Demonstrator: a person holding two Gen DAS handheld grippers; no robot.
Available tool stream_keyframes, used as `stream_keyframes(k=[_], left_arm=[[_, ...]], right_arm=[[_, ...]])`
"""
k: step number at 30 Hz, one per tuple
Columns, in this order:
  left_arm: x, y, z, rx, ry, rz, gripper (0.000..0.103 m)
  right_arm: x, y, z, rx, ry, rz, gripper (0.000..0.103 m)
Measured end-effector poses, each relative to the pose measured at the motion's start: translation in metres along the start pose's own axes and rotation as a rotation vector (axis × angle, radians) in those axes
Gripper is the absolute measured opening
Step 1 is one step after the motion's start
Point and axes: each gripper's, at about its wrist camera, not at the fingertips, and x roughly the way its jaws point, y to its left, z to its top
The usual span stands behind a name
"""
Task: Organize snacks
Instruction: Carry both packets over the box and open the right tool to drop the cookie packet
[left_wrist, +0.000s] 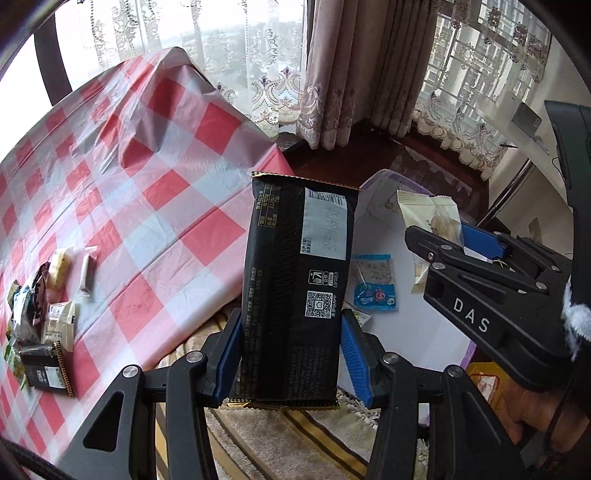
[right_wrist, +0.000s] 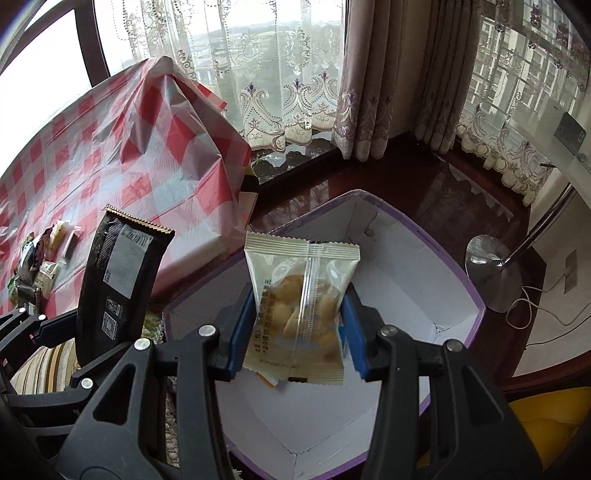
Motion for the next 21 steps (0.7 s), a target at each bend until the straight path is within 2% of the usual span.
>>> stream_keyframes(k=[8,17,21], left_arm=[[0.011,-0.028,0.004,0.043,0.023,-0.049,0.051],[0.024,-0.041,0.007,0.042,0.058,-0.089,0.051],[0.027,-0.043,0.009,0.034,0.063,-0.112,0.052]], right_arm=[[0.004,-0.034,-0.011,0.042,0.033,-0.061,0.049],[0.014,-0.051,-0.016,0.070,0.067,-0.076,0.052],[0.017,-0.054,-0.017,0.082,0.076,-0.081,0.061]])
